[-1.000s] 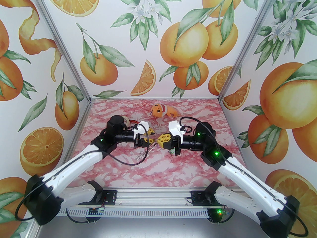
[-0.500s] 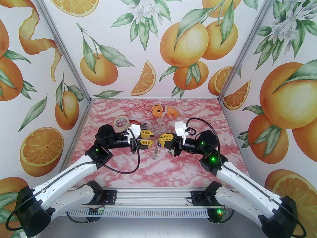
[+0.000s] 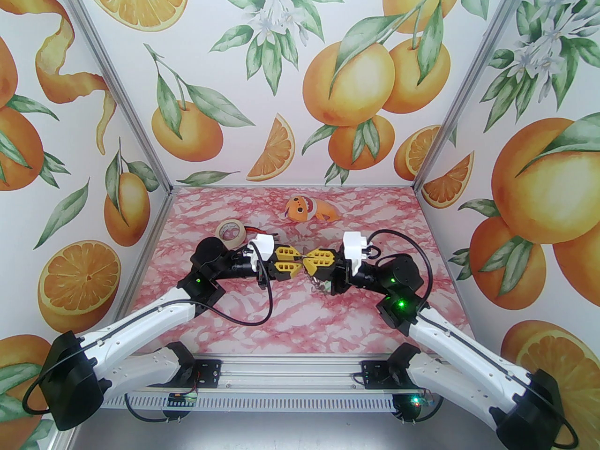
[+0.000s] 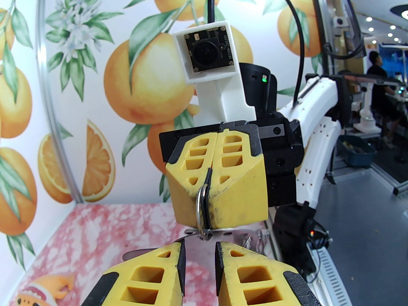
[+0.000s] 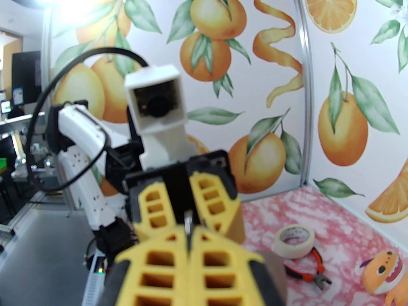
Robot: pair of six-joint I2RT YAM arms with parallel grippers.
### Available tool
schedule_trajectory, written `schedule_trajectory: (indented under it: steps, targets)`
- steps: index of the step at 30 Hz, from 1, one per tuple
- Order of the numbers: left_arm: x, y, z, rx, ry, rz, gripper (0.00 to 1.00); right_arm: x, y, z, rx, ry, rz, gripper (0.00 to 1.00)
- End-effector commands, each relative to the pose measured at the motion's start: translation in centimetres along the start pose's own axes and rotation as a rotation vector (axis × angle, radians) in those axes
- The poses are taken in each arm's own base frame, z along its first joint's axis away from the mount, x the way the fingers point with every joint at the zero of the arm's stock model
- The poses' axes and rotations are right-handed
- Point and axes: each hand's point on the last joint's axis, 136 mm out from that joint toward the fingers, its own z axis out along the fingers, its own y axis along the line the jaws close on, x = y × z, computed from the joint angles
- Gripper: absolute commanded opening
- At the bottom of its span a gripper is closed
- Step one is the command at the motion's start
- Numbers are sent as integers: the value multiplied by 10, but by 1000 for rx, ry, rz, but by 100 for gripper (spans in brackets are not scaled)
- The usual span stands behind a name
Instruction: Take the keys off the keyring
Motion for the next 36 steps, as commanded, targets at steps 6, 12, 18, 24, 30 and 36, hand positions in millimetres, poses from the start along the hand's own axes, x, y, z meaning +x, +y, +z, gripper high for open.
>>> schedule_trajectory:
  steps: [6, 12, 18, 24, 30, 36]
  targets:
    - [-18, 1, -1, -50, -108, 42, 19, -1, -1, -1, 20, -24, -67, 0]
    - [-21, 4, 0, -66, -123, 44, 19, 2, -3, 0, 27, -16, -86, 0]
    - [-24, 9, 3, -85, -142, 35, 14, 2, -4, 0, 26, -16, -98, 0]
    - [-21, 6, 7, -58, -105, 53, 8, 4, -7, 3, 32, 11, -98, 0]
    - [-12, 13, 6, -89, 114, 136, 2, 17, -9, -3, 68, 160, -116, 25]
    - [-5, 13, -1, -82, 270, 181, 0, 21, -10, -10, 90, 302, -132, 33]
